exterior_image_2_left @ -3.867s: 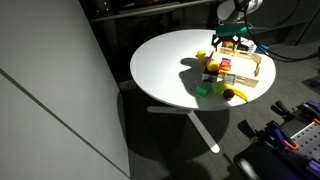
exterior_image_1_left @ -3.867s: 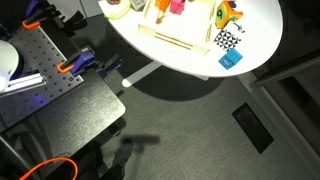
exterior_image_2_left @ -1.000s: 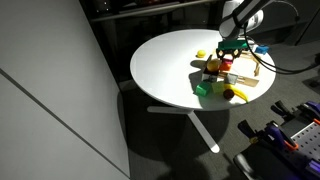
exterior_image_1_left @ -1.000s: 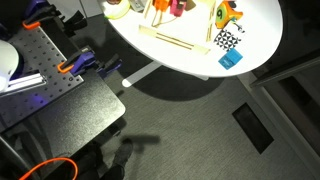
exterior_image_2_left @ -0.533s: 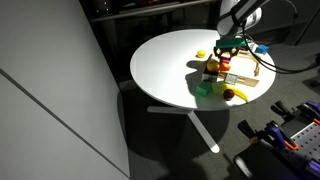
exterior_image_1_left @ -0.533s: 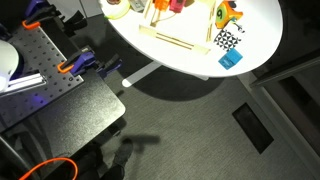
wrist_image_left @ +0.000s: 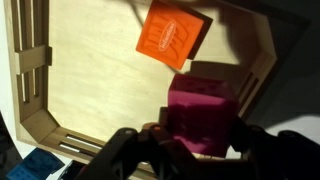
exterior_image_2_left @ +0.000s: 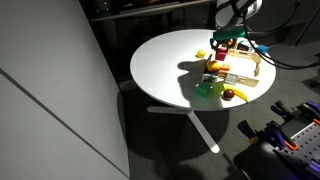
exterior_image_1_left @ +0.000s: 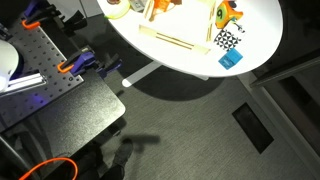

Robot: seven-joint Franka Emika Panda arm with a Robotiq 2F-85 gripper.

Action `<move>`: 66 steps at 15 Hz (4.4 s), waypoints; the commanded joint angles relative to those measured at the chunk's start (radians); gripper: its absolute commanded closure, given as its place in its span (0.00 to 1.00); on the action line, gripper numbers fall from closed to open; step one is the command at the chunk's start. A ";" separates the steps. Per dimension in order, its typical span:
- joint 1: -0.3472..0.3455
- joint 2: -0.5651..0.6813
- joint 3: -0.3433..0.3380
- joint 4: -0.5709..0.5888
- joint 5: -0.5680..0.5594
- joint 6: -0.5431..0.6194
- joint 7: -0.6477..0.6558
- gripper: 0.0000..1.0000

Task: Take the pink block off of the tray

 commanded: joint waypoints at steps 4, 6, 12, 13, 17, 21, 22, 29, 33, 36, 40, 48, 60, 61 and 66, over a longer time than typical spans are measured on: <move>0.009 -0.121 0.029 -0.068 -0.029 -0.051 -0.020 0.69; 0.003 -0.144 0.050 -0.079 -0.023 -0.065 -0.047 0.69; -0.005 -0.198 0.102 -0.138 -0.013 -0.088 -0.153 0.69; -0.004 -0.205 0.106 -0.149 -0.014 -0.088 -0.166 0.69; 0.001 -0.250 0.119 -0.201 -0.018 -0.089 -0.199 0.69; -0.002 -0.313 0.131 -0.250 -0.015 -0.106 -0.223 0.69; -0.004 -0.324 0.134 -0.258 -0.012 -0.112 -0.230 0.69; -0.019 -0.367 0.165 -0.306 0.016 -0.131 -0.296 0.69; -0.027 -0.383 0.182 -0.347 0.030 -0.153 -0.354 0.69; -0.034 -0.411 0.187 -0.376 0.028 -0.188 -0.386 0.69; -0.045 -0.444 0.187 -0.418 0.018 -0.220 -0.405 0.69; -0.067 -0.438 0.183 -0.450 0.020 -0.232 -0.420 0.69; -0.065 -0.320 0.174 -0.419 -0.029 -0.076 -0.397 0.69; -0.061 -0.305 0.173 -0.412 -0.036 -0.056 -0.395 0.69; -0.041 -0.257 0.165 -0.386 -0.075 0.007 -0.386 0.18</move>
